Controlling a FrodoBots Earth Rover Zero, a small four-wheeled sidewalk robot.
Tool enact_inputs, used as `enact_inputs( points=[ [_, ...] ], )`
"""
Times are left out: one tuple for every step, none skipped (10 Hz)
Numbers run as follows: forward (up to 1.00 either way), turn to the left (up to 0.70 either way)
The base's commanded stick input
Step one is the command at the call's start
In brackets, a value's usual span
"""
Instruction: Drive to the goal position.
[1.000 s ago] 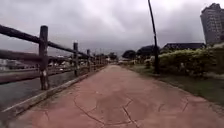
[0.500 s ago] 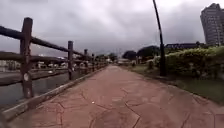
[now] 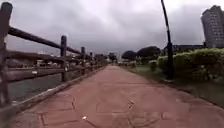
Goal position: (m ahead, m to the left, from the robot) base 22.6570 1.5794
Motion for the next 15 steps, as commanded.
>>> enact_inputs(
  points=[
    [1.0, 0.0],
    [1.0, 0.0],
    [1.0, 0.0],
    [1.0, 0.0],
    [1.0, 0.0],
    [1.0, 0.0],
    [1.0, 0.0],
    [1.0, 0.0],
    [1.0, 0.06],
    [1.0, 0.38],
    [1.0, 0.21],
    [1.0, 0.0],
    [1.0, 0.0],
    [1.0, 0.0],
    [1.0, 0.0]
  ],
)
